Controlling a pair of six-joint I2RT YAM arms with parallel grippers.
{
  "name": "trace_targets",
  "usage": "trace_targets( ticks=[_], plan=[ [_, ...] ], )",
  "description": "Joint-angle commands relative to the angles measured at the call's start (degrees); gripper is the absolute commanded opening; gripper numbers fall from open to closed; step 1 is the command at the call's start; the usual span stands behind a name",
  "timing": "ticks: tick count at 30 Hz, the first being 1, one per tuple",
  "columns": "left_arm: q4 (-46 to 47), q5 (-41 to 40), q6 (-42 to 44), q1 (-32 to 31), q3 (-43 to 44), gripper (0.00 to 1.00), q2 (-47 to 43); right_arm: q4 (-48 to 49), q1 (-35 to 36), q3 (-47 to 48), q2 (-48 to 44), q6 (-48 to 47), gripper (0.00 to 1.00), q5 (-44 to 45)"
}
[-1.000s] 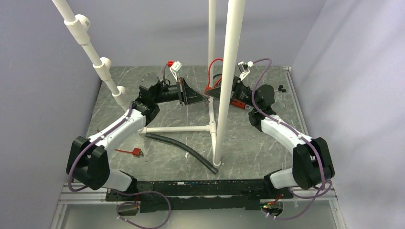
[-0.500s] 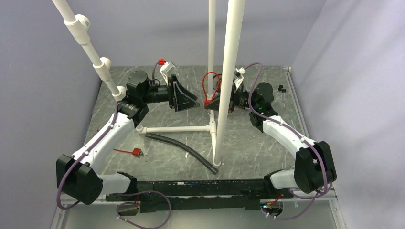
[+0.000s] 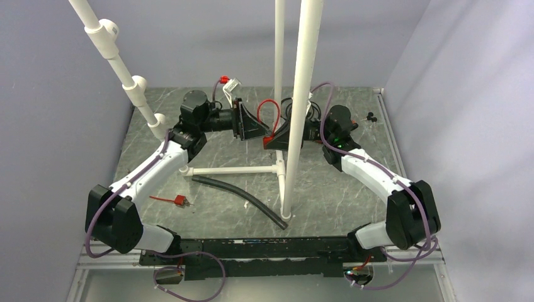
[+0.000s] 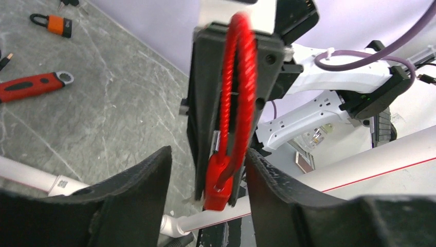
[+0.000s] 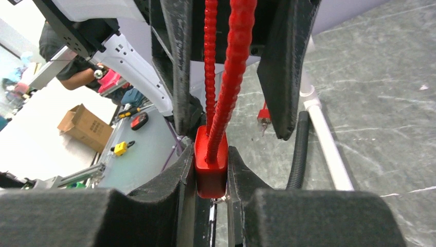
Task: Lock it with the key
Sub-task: Lock the lock.
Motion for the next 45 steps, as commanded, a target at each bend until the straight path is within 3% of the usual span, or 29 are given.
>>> trace_targets(
  ticks=[1, 5, 14, 21, 22, 26, 29, 33, 39, 45],
  plan=[
    [7.09, -0.05, -2.82, -0.54, 0.58, 0.55, -0.39, 4.03, 0.75, 2.82, 0.85, 1.18, 0.00, -1.76],
    [5.37, -0.69, -1.82, -1.53, 0.95, 0.45, -0.18, 4.18, 0.91, 3.16, 1.44, 1.82, 0.00, -1.43],
    [3.18, -1.39, -2.47, -2.49, -0.30, 0.33, -0.23, 4.80, 1.02, 4.44, 2.01, 2.17, 0.00, -1.73],
    [3.88, -1.26, -4.44, -2.50, -0.72, 0.00, -0.27, 5.23, 0.95, 5.16, 2.26, 1.41, 0.00, -2.18],
    [4.55, -1.05, -5.12, -2.46, -0.64, 0.00, -0.17, 4.85, 0.93, 5.41, 2.31, 1.14, 0.04, -2.16],
    [7.96, -1.50, -7.65, -0.80, 0.88, 0.00, -0.14, 2.23, -0.11, 6.38, 2.60, 1.71, 0.46, -1.19],
    [9.03, -2.19, -10.52, 1.55, 3.36, 0.00, 0.04, 6.88, -2.19, 4.80, 2.99, 7.02, 0.62, 0.04],
    [11.49, -3.06, -14.54, 2.68, 4.55, 0.00, -0.13, 10.00, -2.48, 4.09, 3.58, 9.58, 0.68, 0.68],
    [13.90, -4.55, -17.13, 2.86, 5.26, 0.00, 0.41, 13.65, -0.51, 4.94, 4.54, 12.07, 0.68, 2.06],
    [15.11, -5.04, -18.33, 2.86, 6.02, 0.00, 1.25, 14.58, 0.75, 5.87, 5.38, 12.06, 0.59, 2.91]
  ],
)
